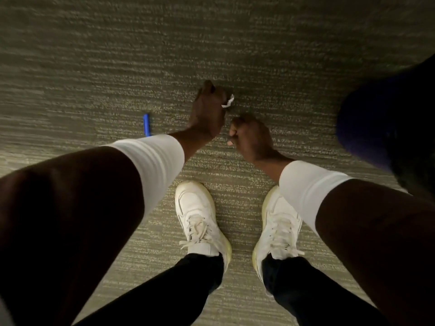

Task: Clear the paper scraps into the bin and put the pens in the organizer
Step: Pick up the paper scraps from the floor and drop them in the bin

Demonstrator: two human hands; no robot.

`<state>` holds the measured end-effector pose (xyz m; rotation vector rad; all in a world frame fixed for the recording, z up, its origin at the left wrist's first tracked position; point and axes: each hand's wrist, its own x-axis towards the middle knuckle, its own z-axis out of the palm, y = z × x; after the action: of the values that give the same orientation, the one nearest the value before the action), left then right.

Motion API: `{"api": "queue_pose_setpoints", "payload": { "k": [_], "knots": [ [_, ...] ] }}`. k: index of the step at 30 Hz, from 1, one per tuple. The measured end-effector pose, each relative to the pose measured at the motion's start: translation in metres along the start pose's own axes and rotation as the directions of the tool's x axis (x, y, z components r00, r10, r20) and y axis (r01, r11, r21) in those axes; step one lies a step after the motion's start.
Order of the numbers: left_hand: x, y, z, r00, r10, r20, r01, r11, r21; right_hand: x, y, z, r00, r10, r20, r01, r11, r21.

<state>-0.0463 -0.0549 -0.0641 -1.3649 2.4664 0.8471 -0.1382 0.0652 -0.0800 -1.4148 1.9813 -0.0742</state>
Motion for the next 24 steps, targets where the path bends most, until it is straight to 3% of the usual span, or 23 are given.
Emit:
{"api": "queue_pose_setpoints", "payload": {
  "k": [3, 6, 12, 18, 24],
  "knots": [
    [-0.004, 0.000, 0.000, 0.998, 0.044, -0.049, -0.043, 0.999, 0.022, 0.003, 0.001, -0.001, 0.999, -0.043, 0.021, 0.045, 0.996, -0.082],
    [-0.012, 0.008, -0.006, 0.997, 0.072, 0.014, -0.072, 0.997, 0.022, 0.002, -0.005, -0.007, 0.998, -0.045, 0.043, 0.048, 0.997, -0.062],
    [-0.044, 0.036, -0.036, 0.999, 0.023, 0.036, -0.026, 0.996, 0.082, -0.043, -0.015, -0.041, 0.990, 0.131, 0.055, -0.138, 0.982, 0.131],
    [-0.093, 0.111, -0.091, 0.996, 0.009, 0.089, -0.006, 0.999, -0.034, -0.139, -0.008, -0.115, 0.980, 0.198, -0.036, -0.191, 0.971, 0.145],
    [-0.140, 0.217, -0.146, 0.981, 0.147, 0.129, -0.138, 0.988, -0.073, -0.222, 0.004, -0.208, 0.939, 0.329, -0.099, -0.308, 0.934, 0.182]
  ]
}}
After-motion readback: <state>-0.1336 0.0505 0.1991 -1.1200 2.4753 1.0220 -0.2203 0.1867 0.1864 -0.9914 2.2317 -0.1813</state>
